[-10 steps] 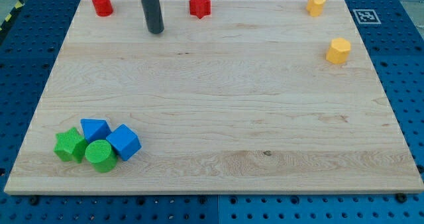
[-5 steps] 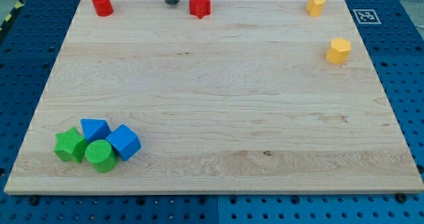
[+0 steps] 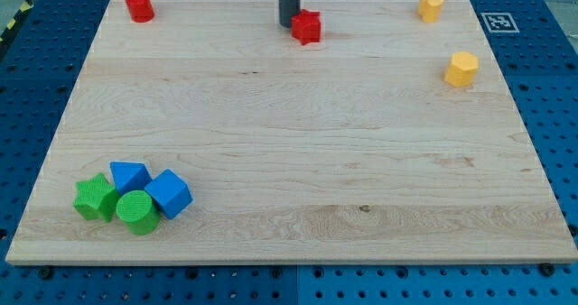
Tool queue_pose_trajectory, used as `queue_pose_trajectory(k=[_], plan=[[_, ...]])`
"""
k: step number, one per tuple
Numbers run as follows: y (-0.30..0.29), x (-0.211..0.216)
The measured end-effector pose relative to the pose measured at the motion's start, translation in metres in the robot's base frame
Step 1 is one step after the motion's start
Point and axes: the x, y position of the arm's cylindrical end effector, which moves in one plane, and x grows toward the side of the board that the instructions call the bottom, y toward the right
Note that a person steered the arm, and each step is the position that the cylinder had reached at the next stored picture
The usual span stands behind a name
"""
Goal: Push the red star closer to the yellow hexagon
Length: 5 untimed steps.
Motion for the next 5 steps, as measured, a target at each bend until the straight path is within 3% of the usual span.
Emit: queue_pose_trajectory(k=[2,3,5], plan=[[0.069,0.038],[0.081,0.064],[0.085,0.068]])
